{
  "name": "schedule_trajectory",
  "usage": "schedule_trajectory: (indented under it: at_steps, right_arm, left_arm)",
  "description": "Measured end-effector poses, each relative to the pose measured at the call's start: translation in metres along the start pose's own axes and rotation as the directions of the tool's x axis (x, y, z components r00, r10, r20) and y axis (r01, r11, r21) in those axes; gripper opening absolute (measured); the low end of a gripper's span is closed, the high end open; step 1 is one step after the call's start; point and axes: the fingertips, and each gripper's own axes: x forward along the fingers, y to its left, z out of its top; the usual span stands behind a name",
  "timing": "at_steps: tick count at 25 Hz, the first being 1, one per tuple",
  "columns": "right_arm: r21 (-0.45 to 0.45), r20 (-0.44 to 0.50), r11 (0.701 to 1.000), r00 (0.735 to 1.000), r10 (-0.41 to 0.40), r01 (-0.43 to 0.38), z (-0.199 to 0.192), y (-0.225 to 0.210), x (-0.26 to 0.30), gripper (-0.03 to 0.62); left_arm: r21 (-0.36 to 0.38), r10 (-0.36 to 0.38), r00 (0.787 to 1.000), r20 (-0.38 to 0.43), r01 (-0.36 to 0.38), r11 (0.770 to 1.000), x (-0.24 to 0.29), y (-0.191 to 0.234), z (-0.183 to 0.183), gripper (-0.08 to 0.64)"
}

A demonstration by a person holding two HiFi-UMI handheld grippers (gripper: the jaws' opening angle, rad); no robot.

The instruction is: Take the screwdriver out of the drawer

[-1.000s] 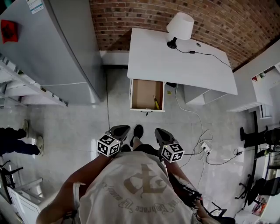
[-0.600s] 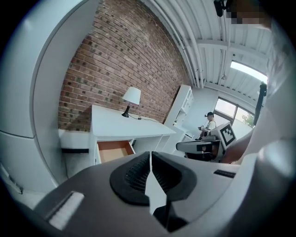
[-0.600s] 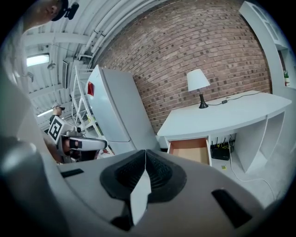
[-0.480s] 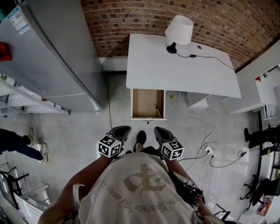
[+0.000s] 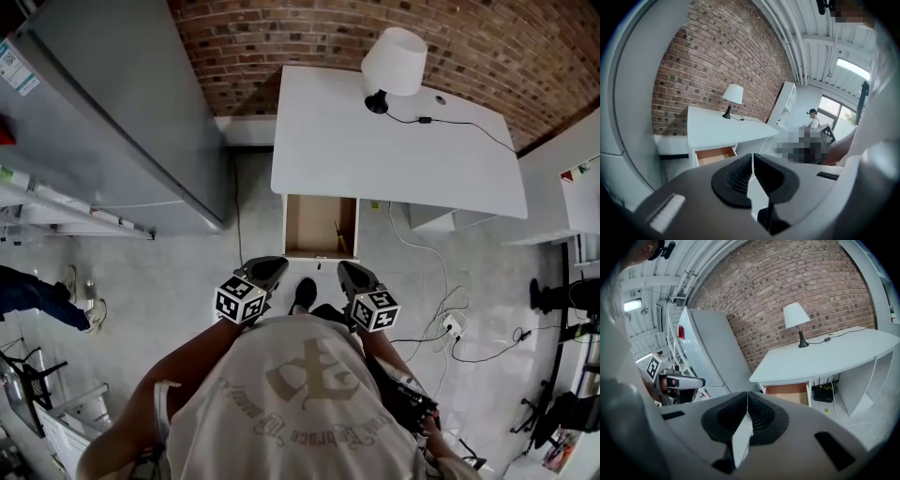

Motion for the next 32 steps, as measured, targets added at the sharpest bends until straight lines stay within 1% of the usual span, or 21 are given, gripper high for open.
schedule_trajectory:
  at_steps: [4, 7, 13, 16, 21, 26, 29, 32]
  right_arm:
    - [-0.012, -0.006, 1.0, 1.0, 0.009, -0.01, 0.013, -0.019, 0.018, 0.007]
    - [-0.014, -0.02, 1.0, 1.0, 0.019, -0.019, 0.01, -0.032, 0.026, 0.007]
    - [0.002, -0.045, 1.0, 0.999, 0.003, -0.003, 0.009, -0.055, 0.039, 0.007]
    - [-0.017, -0.046, 1.0, 0.999, -0.003, 0.003, 0.018, -0.071, 0.046, 0.008]
    - [-0.018, -0.067, 1.0, 0.998, -0.003, 0.002, 0.011, -0.078, 0.049, 0.007]
    - [-0.027, -0.11, 1.0, 0.994, -0.015, 0.012, 0.004, -0.081, 0.057, 0.007]
    - [-0.033, -0.131, 0.999, 0.991, -0.033, 0.029, 0.0, -0.084, 0.059, 0.006]
    - [-0.048, -0.133, 0.998, 0.99, -0.049, 0.043, 0.006, -0.087, 0.07, 0.007]
  left_arm:
    - [-0.008, 0.018, 1.0, -0.002, -0.018, 1.0, 0.016, 0.015, 0.016, 0.017]
    - [-0.014, 0.03, 1.0, -0.009, -0.03, 0.999, 0.027, 0.021, 0.018, 0.017]
    - [-0.002, 0.039, 0.999, -0.015, -0.039, 0.999, 0.041, 0.025, 0.03, 0.017]
    - [0.007, 0.049, 0.999, -0.006, -0.049, 0.999, 0.05, 0.028, 0.04, 0.017]
    - [-0.013, 0.077, 0.997, -0.027, -0.077, 0.997, 0.051, 0.033, 0.032, 0.017]
    - [-0.041, 0.094, 0.995, -0.017, -0.095, 0.995, 0.044, 0.042, 0.033, 0.017]
    - [-0.068, 0.089, 0.996, -0.029, -0.09, 0.994, 0.04, 0.046, 0.024, 0.017]
    - [-0.078, 0.08, 0.996, -0.038, -0.083, 0.994, 0.038, 0.055, 0.02, 0.017]
